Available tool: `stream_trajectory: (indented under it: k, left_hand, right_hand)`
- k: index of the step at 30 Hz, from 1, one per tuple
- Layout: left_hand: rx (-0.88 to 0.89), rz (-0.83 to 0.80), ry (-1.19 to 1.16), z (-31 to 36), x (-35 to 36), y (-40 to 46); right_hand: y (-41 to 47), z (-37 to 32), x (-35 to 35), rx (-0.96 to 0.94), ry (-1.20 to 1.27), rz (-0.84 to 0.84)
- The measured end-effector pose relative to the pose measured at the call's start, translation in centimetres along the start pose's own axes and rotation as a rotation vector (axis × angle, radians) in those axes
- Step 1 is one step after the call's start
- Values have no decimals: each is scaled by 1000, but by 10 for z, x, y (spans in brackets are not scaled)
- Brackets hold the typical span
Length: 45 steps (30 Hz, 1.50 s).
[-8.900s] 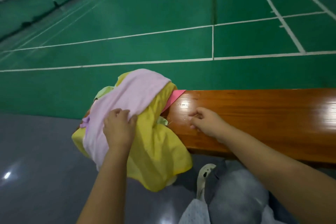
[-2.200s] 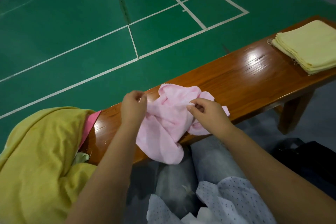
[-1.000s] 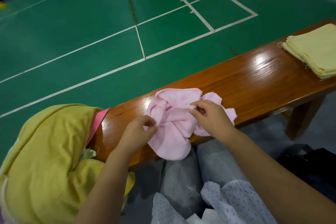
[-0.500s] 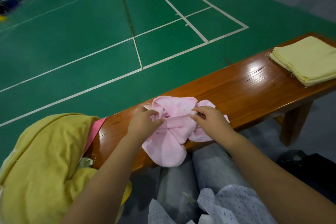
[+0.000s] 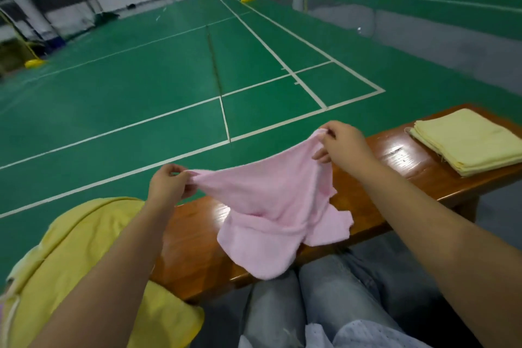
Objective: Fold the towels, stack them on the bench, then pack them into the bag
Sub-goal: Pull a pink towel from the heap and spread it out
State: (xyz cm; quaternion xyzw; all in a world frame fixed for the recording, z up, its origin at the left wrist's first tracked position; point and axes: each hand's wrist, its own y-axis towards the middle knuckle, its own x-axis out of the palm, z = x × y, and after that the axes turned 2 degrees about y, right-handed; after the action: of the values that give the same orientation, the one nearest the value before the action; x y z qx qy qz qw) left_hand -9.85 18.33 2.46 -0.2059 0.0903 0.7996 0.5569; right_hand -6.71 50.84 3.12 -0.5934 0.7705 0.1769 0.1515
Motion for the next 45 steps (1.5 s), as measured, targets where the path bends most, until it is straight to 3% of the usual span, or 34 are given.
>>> stream_trajectory:
  k: [11,13,17,22,27,32,45]
  left_hand:
    - [68,-109,-277,91,-74,6]
    - [182,-154,-179,92,-81,2]
    - [408,-18,128,84,-84,-6]
    - [327,34,-69,77,-80,-4]
    - [380,31,-75,83,-86,-6]
    - [365,-64,-216,93,-87,-9]
    - [360,-111,-87,86,-85,-4]
  right_hand:
    - [27,-83,-36,-291,-8,131]
    - [29,-87,-39,-314,15,172]
    - [30,-91,-43,-330,-7,206]
    - [29,-91,-41,-324,-51,200]
    - [29,-96,-49,-352,-32,239]
    - [29,-106,-58,-417,-15,260]
    - [32,-94,-57,-349,-161,171]
